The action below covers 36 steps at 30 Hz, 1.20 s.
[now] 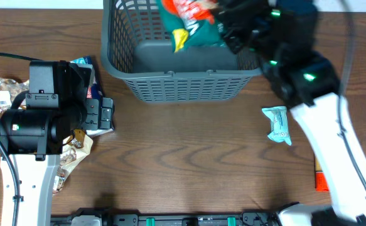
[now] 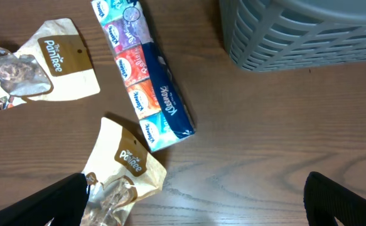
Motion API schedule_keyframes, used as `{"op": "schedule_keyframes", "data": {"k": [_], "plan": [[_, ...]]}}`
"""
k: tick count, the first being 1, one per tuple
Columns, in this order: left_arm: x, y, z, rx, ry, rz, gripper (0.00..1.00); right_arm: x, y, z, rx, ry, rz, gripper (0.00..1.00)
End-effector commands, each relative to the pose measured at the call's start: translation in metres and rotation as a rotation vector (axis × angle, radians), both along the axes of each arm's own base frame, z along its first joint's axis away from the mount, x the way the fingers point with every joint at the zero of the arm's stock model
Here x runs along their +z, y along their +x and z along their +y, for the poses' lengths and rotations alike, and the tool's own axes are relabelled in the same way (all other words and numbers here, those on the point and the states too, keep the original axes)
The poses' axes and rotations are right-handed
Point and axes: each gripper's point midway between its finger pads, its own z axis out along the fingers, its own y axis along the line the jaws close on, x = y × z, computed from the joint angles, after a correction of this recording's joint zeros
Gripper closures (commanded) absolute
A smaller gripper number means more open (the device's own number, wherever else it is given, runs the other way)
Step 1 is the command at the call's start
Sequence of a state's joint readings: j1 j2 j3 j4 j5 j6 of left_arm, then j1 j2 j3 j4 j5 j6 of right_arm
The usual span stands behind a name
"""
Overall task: Pack container
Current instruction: 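Lift the green coffee bag and drop it into the basket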
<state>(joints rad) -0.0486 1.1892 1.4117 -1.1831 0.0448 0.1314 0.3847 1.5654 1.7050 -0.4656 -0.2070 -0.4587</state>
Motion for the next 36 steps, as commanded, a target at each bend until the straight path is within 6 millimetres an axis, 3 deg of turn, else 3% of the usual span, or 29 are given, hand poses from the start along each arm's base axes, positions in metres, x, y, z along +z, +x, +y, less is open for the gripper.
{"op": "schedule_keyframes", "data": {"k": [1,8,12,15,16,17,18,19,24,26,29,33,35,36], "plan": [[0.006,0.000,0.001,-0.002,0.013,-0.014,0.01,-0.025,0.013,0.017,0.093,-0.095,-0.002,0.99],[0.006,0.001,0.001,-0.002,0.013,-0.014,0.01,-0.144,0.035,0.027,0.128,-0.223,0.263,0.99],[0.006,0.001,0.001,-0.002,0.013,-0.014,0.01,-0.183,0.040,0.029,0.133,-0.252,0.350,0.99],[0.006,0.001,0.001,-0.002,0.013,-0.014,0.01,-0.196,0.039,0.028,0.131,-0.265,0.384,0.96],[0.006,0.001,0.001,-0.002,0.013,-0.015,0.01,-0.197,0.038,0.028,0.132,-0.267,0.390,0.86],[0.006,0.001,0.001,-0.002,0.013,-0.015,0.01,-0.198,0.038,0.027,0.132,-0.268,0.395,0.68],[0.006,0.001,0.001,-0.002,0.013,-0.015,0.01,-0.198,0.037,0.027,0.132,-0.268,0.396,0.31],[0.006,0.001,0.001,-0.002,0.013,-0.015,0.01,-0.196,0.036,0.027,0.133,-0.267,0.395,0.22],[0.006,0.001,0.001,-0.002,0.013,-0.015,0.01,-0.166,0.034,0.024,0.114,-0.227,0.350,0.18],[0.006,0.001,0.001,-0.002,0.013,-0.015,0.01,-0.136,0.037,0.018,0.072,-0.170,0.312,0.18],[0.006,0.001,0.001,-0.002,0.013,-0.015,0.01,-0.066,0.039,0.000,-0.016,-0.027,0.241,0.15],[0.006,0.001,0.001,-0.002,0.013,-0.015,0.01,0.024,0.025,-0.049,-0.161,0.178,0.189,0.15],[0.006,0.001,0.001,-0.002,0.013,-0.015,0.01,0.047,0.018,-0.092,-0.318,0.262,0.207,0.15],[0.006,0.001,0.001,-0.002,0.013,-0.015,0.01,0.050,0.013,-0.124,-0.454,0.306,0.234,0.16]]}}
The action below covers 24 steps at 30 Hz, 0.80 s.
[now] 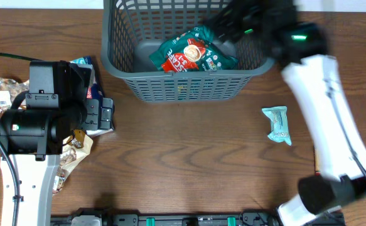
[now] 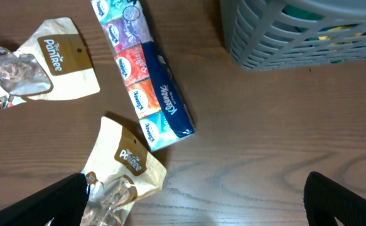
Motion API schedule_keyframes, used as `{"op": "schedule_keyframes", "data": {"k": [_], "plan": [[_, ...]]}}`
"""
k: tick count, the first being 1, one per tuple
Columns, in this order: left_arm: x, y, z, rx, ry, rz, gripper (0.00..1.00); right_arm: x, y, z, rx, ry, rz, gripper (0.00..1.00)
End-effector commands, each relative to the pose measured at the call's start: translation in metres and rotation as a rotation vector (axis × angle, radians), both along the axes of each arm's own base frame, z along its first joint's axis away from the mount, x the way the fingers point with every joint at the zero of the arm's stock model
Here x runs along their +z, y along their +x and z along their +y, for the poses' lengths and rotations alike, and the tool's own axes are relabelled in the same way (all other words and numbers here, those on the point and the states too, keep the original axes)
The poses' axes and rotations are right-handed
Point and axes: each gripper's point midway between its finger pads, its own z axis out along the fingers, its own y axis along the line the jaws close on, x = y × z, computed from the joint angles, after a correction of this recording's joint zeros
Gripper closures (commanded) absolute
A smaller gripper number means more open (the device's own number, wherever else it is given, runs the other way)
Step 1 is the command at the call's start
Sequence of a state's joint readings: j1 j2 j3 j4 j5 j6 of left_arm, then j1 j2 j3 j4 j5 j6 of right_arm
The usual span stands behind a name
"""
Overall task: Pack container
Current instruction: 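Lift the green coffee bag and drop it into the basket, then grasp the mint-green wipes packet with the right gripper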
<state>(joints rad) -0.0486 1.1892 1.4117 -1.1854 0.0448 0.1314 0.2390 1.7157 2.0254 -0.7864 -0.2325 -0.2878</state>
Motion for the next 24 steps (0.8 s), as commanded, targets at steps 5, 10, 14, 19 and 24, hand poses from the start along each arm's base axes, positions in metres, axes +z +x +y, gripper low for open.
{"op": "schedule_keyframes", "data": {"k": [5,10,14,19,24], "plan": [[0.006,0.001,0.001,-0.002,0.013,-0.017,0.01,0.000,-0.070,-0.179,-0.723,0.184,0.277,0.14],[0.007,0.001,0.001,-0.002,0.013,-0.018,0.01,-0.042,-0.111,-0.216,-0.832,0.118,0.492,0.09],[0.007,0.001,0.002,-0.002,0.013,-0.021,0.01,-0.070,-0.130,-0.216,-0.831,0.072,0.622,0.05],[0.013,-0.001,0.012,0.039,0.055,-0.048,0.01,-0.125,-0.157,-0.210,-0.830,0.030,0.805,0.02],[0.023,-0.008,0.035,0.169,0.090,-0.088,0.01,-0.189,-0.174,-0.195,-0.785,0.063,0.895,0.02]]}}
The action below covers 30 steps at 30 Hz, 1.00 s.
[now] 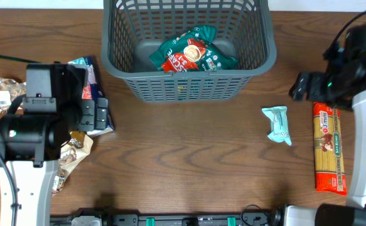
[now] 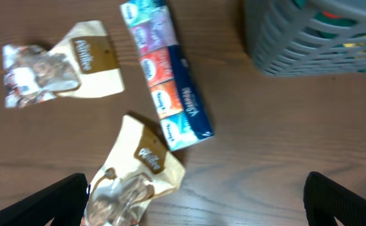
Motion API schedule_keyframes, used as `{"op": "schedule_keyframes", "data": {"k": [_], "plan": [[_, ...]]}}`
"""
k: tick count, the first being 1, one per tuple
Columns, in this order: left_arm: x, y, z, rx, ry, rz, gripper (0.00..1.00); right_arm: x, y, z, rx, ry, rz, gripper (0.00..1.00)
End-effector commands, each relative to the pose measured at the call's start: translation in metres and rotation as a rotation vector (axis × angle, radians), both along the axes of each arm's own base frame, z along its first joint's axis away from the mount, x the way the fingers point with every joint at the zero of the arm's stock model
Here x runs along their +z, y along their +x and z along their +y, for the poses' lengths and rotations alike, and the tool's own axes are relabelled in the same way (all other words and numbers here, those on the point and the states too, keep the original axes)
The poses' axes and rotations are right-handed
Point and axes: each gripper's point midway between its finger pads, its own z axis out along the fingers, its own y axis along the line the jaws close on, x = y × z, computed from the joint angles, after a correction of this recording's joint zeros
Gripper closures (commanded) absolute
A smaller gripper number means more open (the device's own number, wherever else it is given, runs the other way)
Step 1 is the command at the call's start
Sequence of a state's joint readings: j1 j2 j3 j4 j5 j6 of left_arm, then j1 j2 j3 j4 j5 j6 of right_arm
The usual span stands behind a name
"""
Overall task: Pack container
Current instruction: 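Grasp the mint-green wipes packet with the right gripper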
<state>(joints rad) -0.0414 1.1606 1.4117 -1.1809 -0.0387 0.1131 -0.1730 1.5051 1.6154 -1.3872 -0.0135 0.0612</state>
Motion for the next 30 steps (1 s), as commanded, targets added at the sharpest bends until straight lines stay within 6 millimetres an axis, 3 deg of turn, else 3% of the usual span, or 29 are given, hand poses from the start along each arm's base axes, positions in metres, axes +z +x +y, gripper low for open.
{"op": "schedule_keyframes", "data": {"k": [1,8,11,16,25,28,30], "plan": [[0.016,-0.006,0.023,0.130,0.020,-0.060,0.01,-0.033,-0.018,0.012,0.001,0.063,0.033,0.01],[0.018,-0.006,0.027,0.162,-0.080,-0.077,0.01,-0.128,-0.018,0.019,0.022,0.102,0.039,0.01],[0.018,-0.006,0.028,0.162,-0.079,-0.080,0.01,-0.159,-0.011,0.019,0.071,0.079,-0.023,0.01],[0.019,-0.006,0.028,0.162,-0.080,-0.081,0.01,-0.182,0.003,0.016,0.197,0.008,-0.138,0.03],[0.019,-0.006,0.028,0.162,-0.080,-0.081,0.01,-0.223,-0.003,0.017,0.231,-0.003,-0.129,0.08],[0.019,-0.006,0.028,0.162,-0.080,-0.081,0.01,-0.238,-0.008,0.018,0.230,0.011,-0.083,0.11],[0.019,-0.006,0.028,0.162,-0.080,-0.081,0.01,-0.244,-0.008,0.018,0.229,0.016,-0.070,0.21]]}}
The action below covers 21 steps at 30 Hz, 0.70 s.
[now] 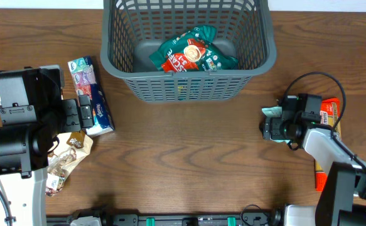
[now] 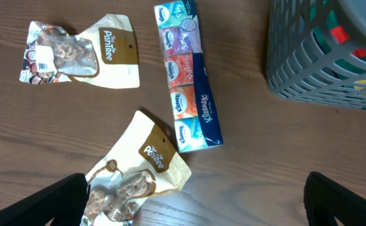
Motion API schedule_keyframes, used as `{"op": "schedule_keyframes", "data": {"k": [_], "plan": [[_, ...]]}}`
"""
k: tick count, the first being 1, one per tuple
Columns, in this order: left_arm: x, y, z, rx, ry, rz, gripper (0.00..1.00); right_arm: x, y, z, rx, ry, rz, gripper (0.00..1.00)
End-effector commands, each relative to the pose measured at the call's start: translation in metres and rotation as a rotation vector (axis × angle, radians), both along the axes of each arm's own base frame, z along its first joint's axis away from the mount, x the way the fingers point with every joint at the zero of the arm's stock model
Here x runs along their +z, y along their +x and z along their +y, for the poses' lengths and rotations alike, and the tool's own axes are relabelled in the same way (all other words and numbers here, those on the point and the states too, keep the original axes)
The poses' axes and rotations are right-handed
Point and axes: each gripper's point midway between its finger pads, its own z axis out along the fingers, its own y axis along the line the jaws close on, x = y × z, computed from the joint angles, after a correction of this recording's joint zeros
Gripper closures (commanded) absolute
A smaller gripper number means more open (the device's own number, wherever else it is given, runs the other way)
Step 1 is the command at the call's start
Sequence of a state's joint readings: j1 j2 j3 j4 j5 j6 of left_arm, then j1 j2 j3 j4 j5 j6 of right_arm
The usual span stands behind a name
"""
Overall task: Pack container
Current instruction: 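Grasp the mint-green wipes packet with the right gripper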
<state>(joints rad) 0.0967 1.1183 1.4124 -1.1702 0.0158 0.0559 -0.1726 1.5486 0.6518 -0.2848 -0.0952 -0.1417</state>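
The grey basket (image 1: 183,88) stands at the back centre, with a green-and-red bag (image 1: 192,53) lying in it. My right gripper (image 1: 275,129) is low at the right, on top of a small teal packet (image 1: 270,112) that mostly hides under it; its jaws do not show clearly. A tissue multipack (image 2: 189,103) lies left of the basket. My left gripper (image 2: 195,207) hangs open above the table near it, holding nothing, with one brown snack pouch (image 2: 139,176) by its left finger.
A second brown snack pouch (image 2: 76,53) lies at the far left. A red-and-yellow pasta pack (image 1: 330,116) lies along the right edge, partly under my right arm. The basket corner (image 2: 327,56) shows in the left wrist view.
My right gripper was up by the pasta pack at the right edge; it is now down over the teal packet. My left arm has shifted a little to the left.
My right gripper held the green-and-red bag over the basket. Then the bag lay in the basket with the gripper above the rim. The right arm then stood at the right edge, and it now rests on the teal packet. The left gripper has stayed open.
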Motion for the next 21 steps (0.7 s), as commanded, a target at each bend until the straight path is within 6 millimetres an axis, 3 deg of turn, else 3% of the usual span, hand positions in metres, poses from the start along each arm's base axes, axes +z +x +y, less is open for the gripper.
{"op": "schedule_keyframes", "data": {"k": [1,5,7,8,12,15,18,21], "plan": [[0.007,0.001,0.001,0.007,-0.003,-0.021,0.01,-0.015,-0.007,0.004,0.005,0.024,0.044,0.27],[0.007,0.001,0.001,0.007,-0.003,-0.021,0.01,-0.014,-0.005,0.003,-0.027,0.036,0.038,0.53],[0.007,0.001,0.001,0.007,-0.003,-0.021,0.01,-0.012,-0.001,0.002,-0.060,0.046,0.022,0.91],[0.007,0.001,0.001,0.007,-0.003,-0.021,0.01,-0.009,0.002,0.002,-0.076,0.052,0.013,0.99],[0.007,0.001,0.001,0.007,-0.003,-0.021,0.01,0.022,0.024,0.000,-0.085,0.058,-0.070,0.99],[0.007,0.001,0.001,0.007,-0.003,-0.021,0.01,0.078,0.052,-0.005,-0.081,0.041,-0.192,0.99],[0.007,0.001,0.001,0.007,-0.003,-0.021,0.01,0.158,0.080,-0.016,-0.094,-0.009,-0.353,0.99],[0.007,0.001,0.001,0.007,-0.003,-0.021,0.01,0.244,0.095,-0.029,-0.158,-0.053,-0.510,0.99]]}}
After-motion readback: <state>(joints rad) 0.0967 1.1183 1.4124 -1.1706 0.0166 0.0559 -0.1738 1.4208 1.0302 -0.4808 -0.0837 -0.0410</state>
